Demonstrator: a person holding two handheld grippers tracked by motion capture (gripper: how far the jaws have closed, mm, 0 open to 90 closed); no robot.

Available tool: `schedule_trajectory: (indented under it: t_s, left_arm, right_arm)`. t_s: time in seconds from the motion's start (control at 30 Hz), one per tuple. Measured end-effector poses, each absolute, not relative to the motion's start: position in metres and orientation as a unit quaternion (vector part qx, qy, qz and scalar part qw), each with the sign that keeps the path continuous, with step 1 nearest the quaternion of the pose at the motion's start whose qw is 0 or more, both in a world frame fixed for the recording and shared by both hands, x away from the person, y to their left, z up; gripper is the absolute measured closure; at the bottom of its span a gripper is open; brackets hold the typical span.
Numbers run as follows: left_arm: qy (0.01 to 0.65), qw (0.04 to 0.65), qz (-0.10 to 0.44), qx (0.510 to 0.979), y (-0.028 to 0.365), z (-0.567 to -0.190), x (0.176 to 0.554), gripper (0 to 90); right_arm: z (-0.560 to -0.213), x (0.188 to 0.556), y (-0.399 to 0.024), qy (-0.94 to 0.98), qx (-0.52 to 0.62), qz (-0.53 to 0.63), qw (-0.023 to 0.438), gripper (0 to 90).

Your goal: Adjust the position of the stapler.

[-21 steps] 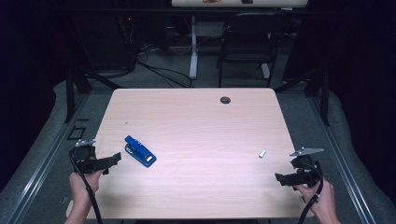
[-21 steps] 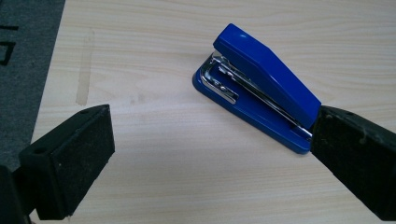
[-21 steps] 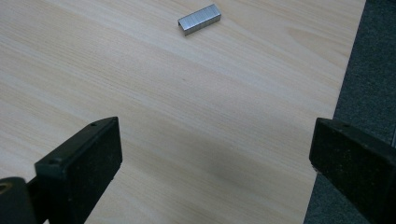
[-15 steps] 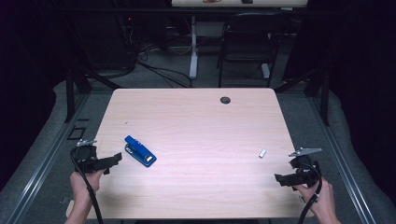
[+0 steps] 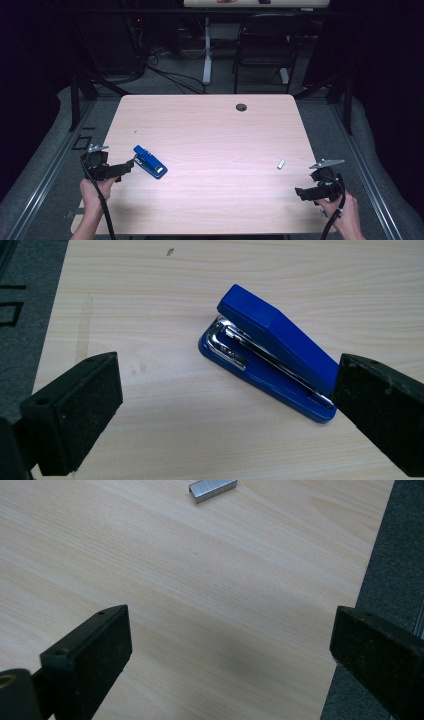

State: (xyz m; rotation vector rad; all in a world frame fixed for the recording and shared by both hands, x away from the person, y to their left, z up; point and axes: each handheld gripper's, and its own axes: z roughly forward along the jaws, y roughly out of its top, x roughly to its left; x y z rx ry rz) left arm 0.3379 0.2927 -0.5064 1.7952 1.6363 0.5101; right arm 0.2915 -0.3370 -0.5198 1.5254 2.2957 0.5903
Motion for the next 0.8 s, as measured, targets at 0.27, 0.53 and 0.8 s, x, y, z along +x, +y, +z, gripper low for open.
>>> schedule_trajectory:
  t_s: [0.27,0.53,0.8]
  left_arm:
    - [0.62,0.317,0.193,0.692,0.294,-0.51,0.339,0.0]
    - [0.612,0.302,0.203,0.702,0.279,-0.513,0.352,0.0]
    - [0.6,0.289,0.22,0.713,0.262,-0.513,0.366,0.0]
  right_arm:
    - [-0.522,0.295,-0.331,0.813,0.525,0.195,0.162,2.9]
    - [-0.522,0.295,-0.332,0.811,0.527,0.195,0.165,3.1]
    - [-0.523,0.296,-0.331,0.811,0.528,0.191,0.163,3.3]
